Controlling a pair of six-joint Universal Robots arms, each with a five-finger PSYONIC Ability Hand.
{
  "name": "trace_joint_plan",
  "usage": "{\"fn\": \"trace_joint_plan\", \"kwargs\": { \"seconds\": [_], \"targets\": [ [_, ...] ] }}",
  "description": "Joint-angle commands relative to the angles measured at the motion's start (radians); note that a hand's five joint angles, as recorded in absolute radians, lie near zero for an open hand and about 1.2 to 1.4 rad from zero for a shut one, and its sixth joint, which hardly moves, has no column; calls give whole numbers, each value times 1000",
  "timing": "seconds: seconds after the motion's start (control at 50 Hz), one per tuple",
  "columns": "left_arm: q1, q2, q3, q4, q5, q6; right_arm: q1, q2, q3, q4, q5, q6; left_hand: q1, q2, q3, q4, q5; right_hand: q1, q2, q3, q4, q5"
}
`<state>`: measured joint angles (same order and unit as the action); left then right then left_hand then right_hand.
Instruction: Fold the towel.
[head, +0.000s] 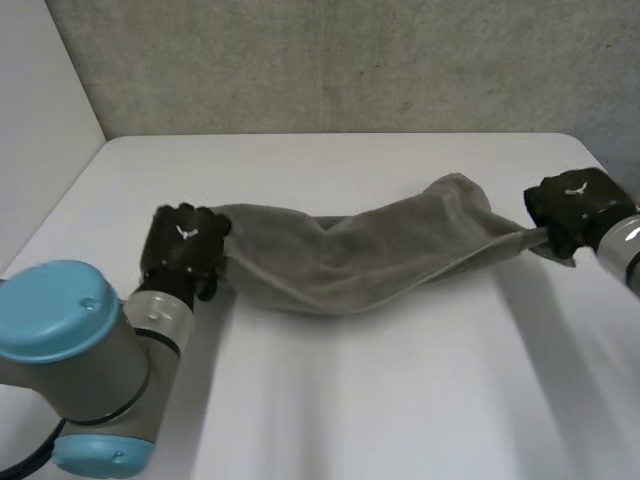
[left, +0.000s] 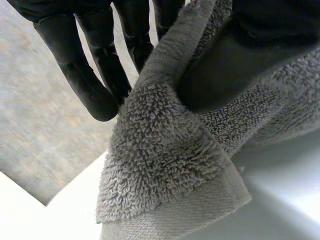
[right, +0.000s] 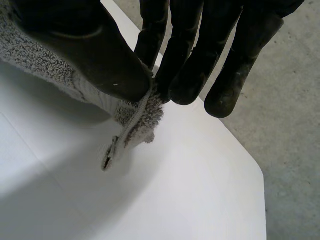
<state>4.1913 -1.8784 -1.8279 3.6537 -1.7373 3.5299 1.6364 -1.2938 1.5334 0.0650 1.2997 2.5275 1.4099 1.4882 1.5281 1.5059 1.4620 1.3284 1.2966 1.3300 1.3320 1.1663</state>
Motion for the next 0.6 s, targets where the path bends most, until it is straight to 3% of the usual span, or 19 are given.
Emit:
{"fn": "trace_joint_plan", "kwargs": {
  "seconds": [0.02,0.14,0.26,0.36,0.4,0.5,0.6],
  "targets": [
    [73,197,15,-87,8,43,-64,-68,-269,381,-103,-9,-14,-92,-132,-110,-240,68,100,66,64,55],
    [122,277,116,-249,103,60,-81,-71,-418,510,-181,-13,-14,-92,-132,-110,-240,68,100,66,64,55],
    [131,193,165,-369,188,55,-69,-44,-484,570,-209,-53,-14,-92,-132,-110,-240,68,100,66,64,55],
    [131,11,234,-380,186,61,-23,97,-506,619,-175,-187,-14,-92,-132,-110,-240,68,100,66,64,55],
    [133,-40,271,-386,185,61,46,201,-554,656,-111,-287,-14,-92,-132,-110,-240,68,100,66,64,55],
    [133,-189,401,-406,188,63,147,361,-669,658,1,-326,-14,-92,-132,-110,-240,68,100,66,64,55],
    [133,-286,579,-422,189,64,181,496,-870,630,29,-316,-14,-92,-132,-110,-240,68,100,66,64,55]
  ]
}}
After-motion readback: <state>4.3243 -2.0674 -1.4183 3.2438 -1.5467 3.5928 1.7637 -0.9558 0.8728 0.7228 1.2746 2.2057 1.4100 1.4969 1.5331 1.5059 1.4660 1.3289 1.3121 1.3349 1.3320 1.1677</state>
